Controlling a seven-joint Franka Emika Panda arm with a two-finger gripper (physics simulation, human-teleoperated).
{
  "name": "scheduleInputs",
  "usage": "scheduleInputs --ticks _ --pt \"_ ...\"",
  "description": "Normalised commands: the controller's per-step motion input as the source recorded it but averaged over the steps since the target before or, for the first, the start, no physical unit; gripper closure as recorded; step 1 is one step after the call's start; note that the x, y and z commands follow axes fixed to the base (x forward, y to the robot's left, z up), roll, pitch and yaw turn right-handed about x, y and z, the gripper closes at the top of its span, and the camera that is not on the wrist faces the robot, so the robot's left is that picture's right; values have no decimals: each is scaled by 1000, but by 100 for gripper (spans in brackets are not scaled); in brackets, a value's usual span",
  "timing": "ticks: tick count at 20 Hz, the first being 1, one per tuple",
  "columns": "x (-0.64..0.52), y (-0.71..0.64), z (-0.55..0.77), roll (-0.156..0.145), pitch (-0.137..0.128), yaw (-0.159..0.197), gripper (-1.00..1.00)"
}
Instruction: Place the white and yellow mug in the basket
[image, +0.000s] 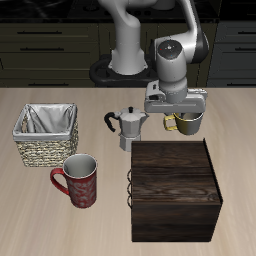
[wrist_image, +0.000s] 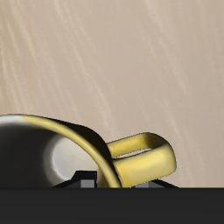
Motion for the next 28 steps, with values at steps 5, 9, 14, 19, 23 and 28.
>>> scheduleInputs --ticks 5,9,14,19,23,28 --pt "-27 -68 200 11 -41 -15 100" --pt "11 -98 376 11 -65 15 100" --pt "23 -167 589 -17 -82 30 100" --pt "37 -202 597 -26 -42 70 100" --pt "-26 -184 599 1 -60 12 100" --pt "-75 -147 747 13 -70 1 100"
